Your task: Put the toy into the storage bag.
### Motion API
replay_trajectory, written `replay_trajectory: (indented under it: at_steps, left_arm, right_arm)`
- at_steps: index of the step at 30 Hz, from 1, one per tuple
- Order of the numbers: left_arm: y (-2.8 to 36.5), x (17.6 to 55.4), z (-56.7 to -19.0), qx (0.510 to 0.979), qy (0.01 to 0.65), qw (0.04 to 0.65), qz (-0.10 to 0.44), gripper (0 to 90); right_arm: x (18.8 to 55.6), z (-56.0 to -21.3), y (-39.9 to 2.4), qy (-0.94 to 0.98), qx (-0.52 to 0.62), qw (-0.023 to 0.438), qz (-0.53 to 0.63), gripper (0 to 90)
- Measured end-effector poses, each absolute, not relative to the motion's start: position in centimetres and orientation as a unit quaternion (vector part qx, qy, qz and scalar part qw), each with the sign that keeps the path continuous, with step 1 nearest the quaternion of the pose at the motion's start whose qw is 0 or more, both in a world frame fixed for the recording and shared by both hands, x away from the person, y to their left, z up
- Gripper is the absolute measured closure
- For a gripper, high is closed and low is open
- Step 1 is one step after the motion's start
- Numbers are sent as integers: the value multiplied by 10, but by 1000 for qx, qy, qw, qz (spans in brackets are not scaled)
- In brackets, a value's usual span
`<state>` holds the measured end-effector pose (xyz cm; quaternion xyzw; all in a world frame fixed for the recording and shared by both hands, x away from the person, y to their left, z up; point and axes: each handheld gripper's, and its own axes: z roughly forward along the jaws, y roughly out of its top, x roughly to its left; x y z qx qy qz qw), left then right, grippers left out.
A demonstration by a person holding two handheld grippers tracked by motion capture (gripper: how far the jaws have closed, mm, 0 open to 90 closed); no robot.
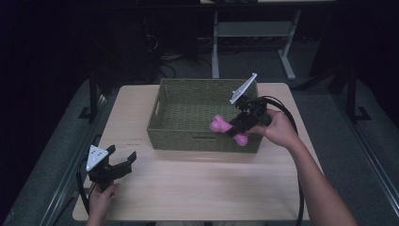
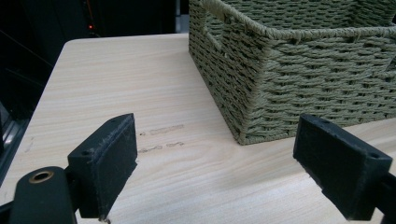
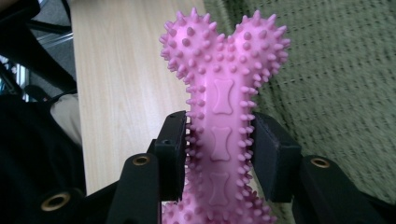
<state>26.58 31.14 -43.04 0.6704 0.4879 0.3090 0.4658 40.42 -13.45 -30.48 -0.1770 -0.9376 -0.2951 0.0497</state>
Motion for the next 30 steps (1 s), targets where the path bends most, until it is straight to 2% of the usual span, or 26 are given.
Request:
replay_trajectory:
  at_steps: [9, 30]
  left_arm:
    - [311, 266, -430, 670, 487, 466, 309, 129]
    - [311, 268, -431, 670, 488, 466, 308, 130]
  right_arm:
    - [417, -295, -133, -938, -181, 41, -295, 571]
    - [453, -301, -138, -931, -213, 45, -292, 575]
